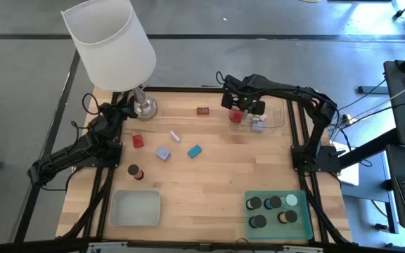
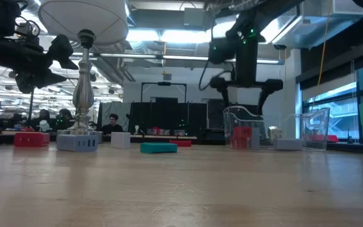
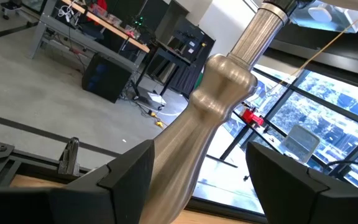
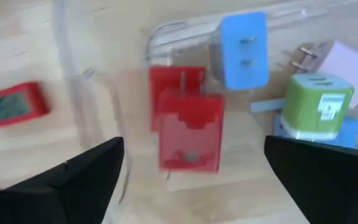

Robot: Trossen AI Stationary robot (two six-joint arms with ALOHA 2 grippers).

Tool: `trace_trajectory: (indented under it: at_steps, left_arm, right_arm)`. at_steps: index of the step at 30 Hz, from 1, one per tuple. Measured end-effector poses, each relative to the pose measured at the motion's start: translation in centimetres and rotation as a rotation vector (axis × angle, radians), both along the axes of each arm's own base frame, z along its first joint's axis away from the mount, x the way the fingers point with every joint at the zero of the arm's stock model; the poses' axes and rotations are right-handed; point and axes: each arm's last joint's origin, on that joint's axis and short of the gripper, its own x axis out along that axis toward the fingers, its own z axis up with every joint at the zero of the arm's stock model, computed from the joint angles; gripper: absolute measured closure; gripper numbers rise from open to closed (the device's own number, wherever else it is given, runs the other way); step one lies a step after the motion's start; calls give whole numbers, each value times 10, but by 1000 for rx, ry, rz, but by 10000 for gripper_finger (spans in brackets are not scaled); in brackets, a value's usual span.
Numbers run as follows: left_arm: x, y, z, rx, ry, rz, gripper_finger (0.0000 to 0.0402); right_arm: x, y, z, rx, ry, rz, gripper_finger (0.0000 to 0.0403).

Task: Pick & Place Office items
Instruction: Put the red charger adapter into the transparent bin

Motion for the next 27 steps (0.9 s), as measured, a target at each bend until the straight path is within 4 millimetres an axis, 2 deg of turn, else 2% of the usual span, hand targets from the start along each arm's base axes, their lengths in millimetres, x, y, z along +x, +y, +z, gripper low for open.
trace_trajectory:
  at_steps: [4,10,15,19,27]
  left_arm:
    - [0,0,0,0,0,0,151]
    - [0,0,0,0,0,0,151]
    - [0,0,0,0,0,0,151]
    - [0,0,0,0,0,0,151]
    - [0,0,0,0,0,0,151]
  right_arm:
    - [4,17,17,-57,-23,45,27]
    - [25,40,52,-199,-92,89,25]
    - [42,63,70,-299,-168,190,24]
    - [57,80,67,-320,-203,319,24]
    - [89,122,37,-239,-241,534,24]
